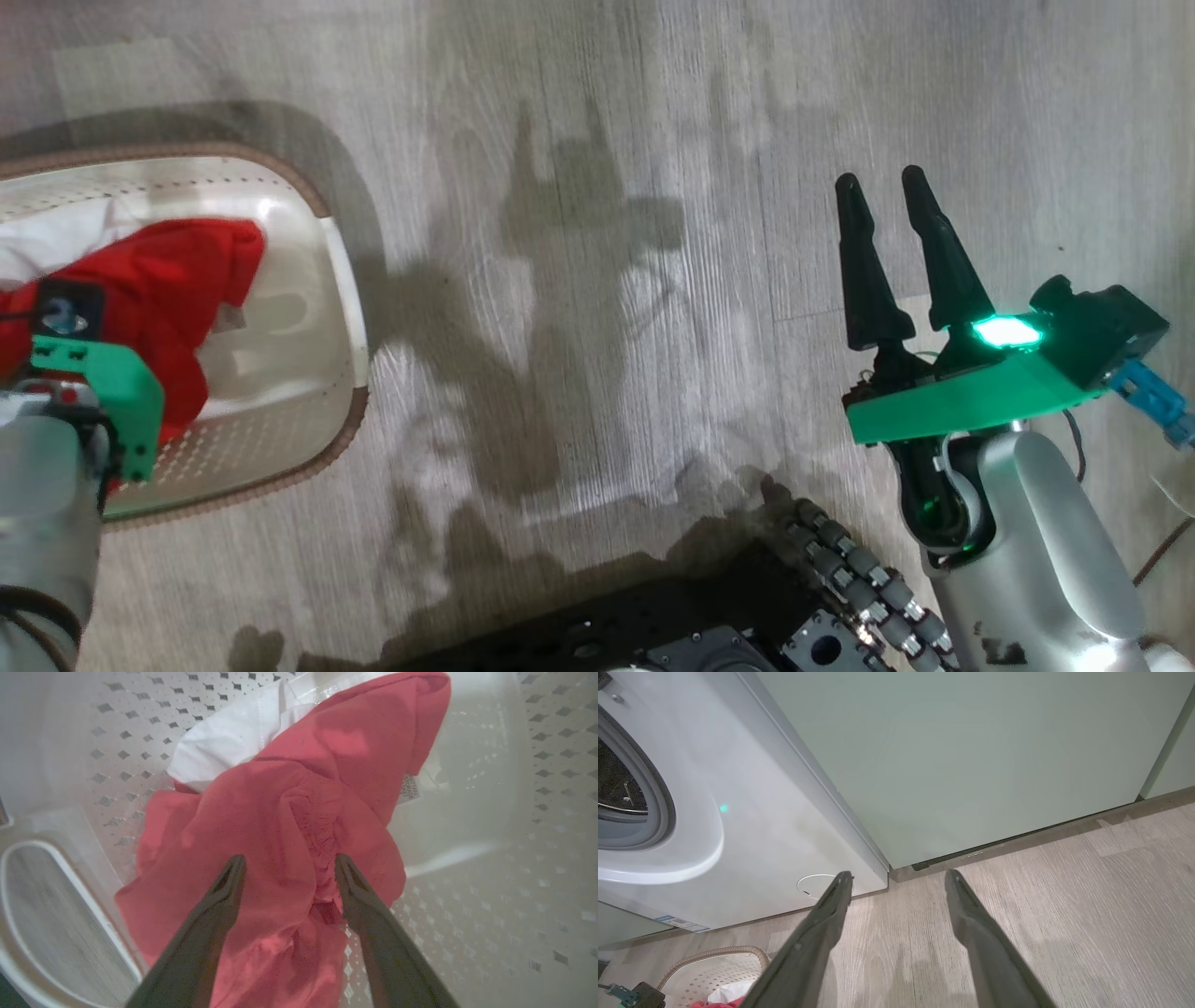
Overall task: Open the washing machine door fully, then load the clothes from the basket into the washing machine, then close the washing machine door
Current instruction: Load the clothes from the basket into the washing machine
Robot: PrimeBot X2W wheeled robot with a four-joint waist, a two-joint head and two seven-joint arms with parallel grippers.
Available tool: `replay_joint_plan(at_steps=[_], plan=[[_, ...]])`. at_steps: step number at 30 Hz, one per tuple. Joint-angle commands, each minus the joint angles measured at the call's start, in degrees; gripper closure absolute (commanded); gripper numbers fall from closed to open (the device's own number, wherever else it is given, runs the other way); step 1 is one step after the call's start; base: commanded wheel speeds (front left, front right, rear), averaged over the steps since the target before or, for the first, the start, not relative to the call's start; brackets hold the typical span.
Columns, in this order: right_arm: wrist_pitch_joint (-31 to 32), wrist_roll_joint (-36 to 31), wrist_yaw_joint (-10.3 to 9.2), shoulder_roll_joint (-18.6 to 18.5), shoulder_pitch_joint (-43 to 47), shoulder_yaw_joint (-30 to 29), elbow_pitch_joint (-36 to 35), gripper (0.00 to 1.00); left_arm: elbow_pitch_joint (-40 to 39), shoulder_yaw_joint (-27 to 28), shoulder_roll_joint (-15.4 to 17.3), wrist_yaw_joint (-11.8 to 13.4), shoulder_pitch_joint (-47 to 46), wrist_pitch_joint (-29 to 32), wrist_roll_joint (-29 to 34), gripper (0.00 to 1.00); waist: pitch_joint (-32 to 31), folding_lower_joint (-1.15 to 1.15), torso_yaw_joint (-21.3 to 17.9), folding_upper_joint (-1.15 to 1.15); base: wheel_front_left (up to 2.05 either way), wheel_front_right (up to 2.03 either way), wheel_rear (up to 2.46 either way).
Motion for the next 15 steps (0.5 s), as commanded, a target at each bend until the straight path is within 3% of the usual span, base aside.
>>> replay_joint_plan(at_steps=[1, 10, 15], plan=[[-0.5, 0.5, 0.00, -0.2, 0.6, 1.4, -1.6, 0.00, 0.0, 1.1, 3.3, 0.8, -0.2, 0.2, 0.1, 0.00, 0.6, 0.00, -0.5, 0.00, 0.00, 0.00, 0.00], [-0.5, 2.9, 0.00, -0.2, 0.0, 1.4, -1.2, 0.00, 0.1, -1.7, 4.8, 1.3, -2.0, 4.4, 1.8, 0.00, 3.2, 0.00, -1.7, 0.00, 0.00, 0.00, 0.00], [-0.5, 2.8, 0.00, -0.2, -0.4, 0.9, -0.7, 0.00, 0.1, -1.4, 5.1, 2.9, -2.4, 6.7, 1.2, 0.00, 4.2, 0.00, -2.1, 0.00, 0.00, 0.00, 0.00]])
